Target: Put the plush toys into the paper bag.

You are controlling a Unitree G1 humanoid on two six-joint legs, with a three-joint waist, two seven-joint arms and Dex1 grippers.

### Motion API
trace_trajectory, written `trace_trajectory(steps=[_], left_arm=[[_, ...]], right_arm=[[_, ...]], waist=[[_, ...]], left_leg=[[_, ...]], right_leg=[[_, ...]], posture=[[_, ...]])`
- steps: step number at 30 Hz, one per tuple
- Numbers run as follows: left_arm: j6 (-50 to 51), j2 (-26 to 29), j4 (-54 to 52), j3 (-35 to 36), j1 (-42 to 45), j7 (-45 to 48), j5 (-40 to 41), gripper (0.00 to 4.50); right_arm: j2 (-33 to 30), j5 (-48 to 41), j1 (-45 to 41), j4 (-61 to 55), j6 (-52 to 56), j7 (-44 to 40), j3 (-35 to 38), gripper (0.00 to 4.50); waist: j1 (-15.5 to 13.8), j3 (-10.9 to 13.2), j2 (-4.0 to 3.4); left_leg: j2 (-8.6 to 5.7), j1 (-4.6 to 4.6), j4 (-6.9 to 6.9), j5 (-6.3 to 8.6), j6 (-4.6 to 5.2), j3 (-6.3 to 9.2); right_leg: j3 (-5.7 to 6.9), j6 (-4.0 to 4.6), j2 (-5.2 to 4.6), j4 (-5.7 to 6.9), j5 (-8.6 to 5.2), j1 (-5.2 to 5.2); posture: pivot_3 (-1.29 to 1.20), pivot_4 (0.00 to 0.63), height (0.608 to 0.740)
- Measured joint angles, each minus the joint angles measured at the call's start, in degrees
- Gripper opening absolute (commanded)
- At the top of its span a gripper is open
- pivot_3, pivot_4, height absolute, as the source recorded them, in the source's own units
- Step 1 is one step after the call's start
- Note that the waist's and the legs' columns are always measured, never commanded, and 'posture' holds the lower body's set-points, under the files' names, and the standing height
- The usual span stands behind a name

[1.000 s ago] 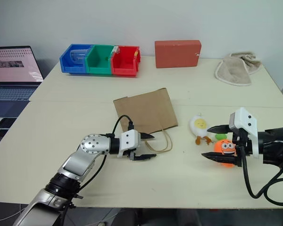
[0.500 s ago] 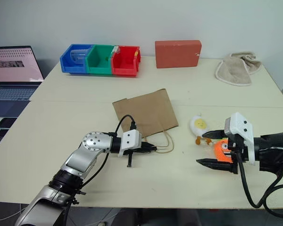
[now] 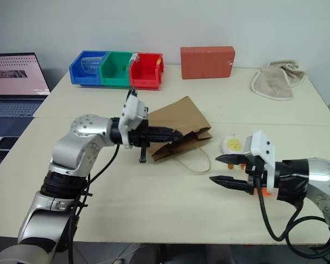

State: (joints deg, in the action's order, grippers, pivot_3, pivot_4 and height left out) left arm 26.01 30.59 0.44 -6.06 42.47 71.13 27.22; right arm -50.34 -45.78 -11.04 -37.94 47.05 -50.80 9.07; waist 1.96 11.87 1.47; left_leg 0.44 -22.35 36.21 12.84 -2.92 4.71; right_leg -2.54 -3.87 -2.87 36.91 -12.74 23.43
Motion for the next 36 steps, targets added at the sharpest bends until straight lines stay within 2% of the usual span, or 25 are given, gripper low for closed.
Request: trace_trajectory(steps=[5, 6, 9, 12, 15, 21, 27, 36], left_arm=[[6.2, 0.02, -1.28, 1.42, 0.78, -0.61, 4.36, 0.0], [6.5, 0.16, -1.68, 1.51, 0.6, -0.66, 4.39, 0.0], [7.1, 0.34, -4.23, 1.17, -0.62, -0.98, 4.35, 0.0], [7.73, -0.26, -5.25, 0.89, -1.85, -2.24, 4.48, 0.0], [8.76, -0.65, -5.75, 0.92, -1.97, -3.27, 5.42, 0.0], [10.2, -0.51, -7.99, 1.38, -2.52, -5.24, 7.0, 0.0], [12.64, -0.46, -8.93, 4.14, -2.68, -7.37, 9.88, 0.0], [13.56, 2.17, -5.55, 9.15, 0.96, -9.56, 11.79, 0.0]], right_arm=[[5.57, 3.6, -5.92, 1.98, -0.06, 5.24, -7.94, 0.24], [6.7, 4.54, -6.9, 2.83, -0.06, 6.25, -9.24, 0.01], [12.9, 9.23, -11.73, 7.5, -0.43, 10.48, -14.75, 0.01], [16.15, 12.94, -13.92, 11.21, -0.58, 13.27, -17.5, 0.01], [18.78, 16.22, -15.15, 14.28, -1.68, 15.15, -19.54, 0.01], [28.11, 25.8, -15.87, 24.46, -7.49, 21.14, -24.51, 0.01], [38.61, 34.63, -15.75, 32.71, -14.76, 30.19, -26.39, 0.01], [46.49, 39.18, -12.97, 41.17, -18.99, 35.74, -25.27, 0.01]], waist=[[0.06, 0.0, 0.0], [-0.01, 0.0, 0.0], [0.1, 0.0, 0.0], [-0.08, 0.0, 0.0], [-0.19, 0.0, 0.01], [-0.03, 0.0, 0.01], [0.09, 0.0, 0.0], [0.09, 0.0, 0.01]], left_leg=[[0.04, 0.02, 0.05, 0.0, 0.0, 0.01], [0.04, 0.02, 0.05, 0.0, 0.0, 0.02], [0.07, -0.01, 0.04, 0.0, 0.0, 0.03], [0.08, -0.08, 0.03, 0.0, 0.0, 0.08], [0.07, -0.17, 0.06, -0.01, 0.0, 0.1], [0.09, -0.16, 0.06, -0.01, 0.0, 0.09], [0.17, -0.19, 0.02, -0.01, 0.0, 0.1], [0.2, -0.22, 0.03, -0.01, -0.01, 0.1]], right_leg=[[-0.01, 0.01, 0.06, 0.03, 0.0, 0.0], [-0.01, 0.01, 0.06, 0.03, 0.01, 0.0], [-0.03, 0.04, 0.11, 0.04, 0.02, 0.05], [0.0, 0.05, 0.13, 0.05, 0.02, 0.11], [0.0, 0.05, 0.13, 0.03, 0.02, 0.15], [-0.02, 0.08, 0.16, 0.07, 0.04, 0.2], [-0.03, 0.11, 0.25, 0.1, 0.06, 0.28], [-0.05, 0.16, 0.3, 0.11, 0.09, 0.32]], posture=[[0.0, 0.15, 0.74], [0.0, 0.15, 0.74], [0.0, 0.15, 0.74], [0.0, 0.15, 0.74], [0.0, 0.15, 0.74], [0.0, 0.15, 0.74], [0.0, 0.15, 0.74], [0.0, 0.15, 0.74]])
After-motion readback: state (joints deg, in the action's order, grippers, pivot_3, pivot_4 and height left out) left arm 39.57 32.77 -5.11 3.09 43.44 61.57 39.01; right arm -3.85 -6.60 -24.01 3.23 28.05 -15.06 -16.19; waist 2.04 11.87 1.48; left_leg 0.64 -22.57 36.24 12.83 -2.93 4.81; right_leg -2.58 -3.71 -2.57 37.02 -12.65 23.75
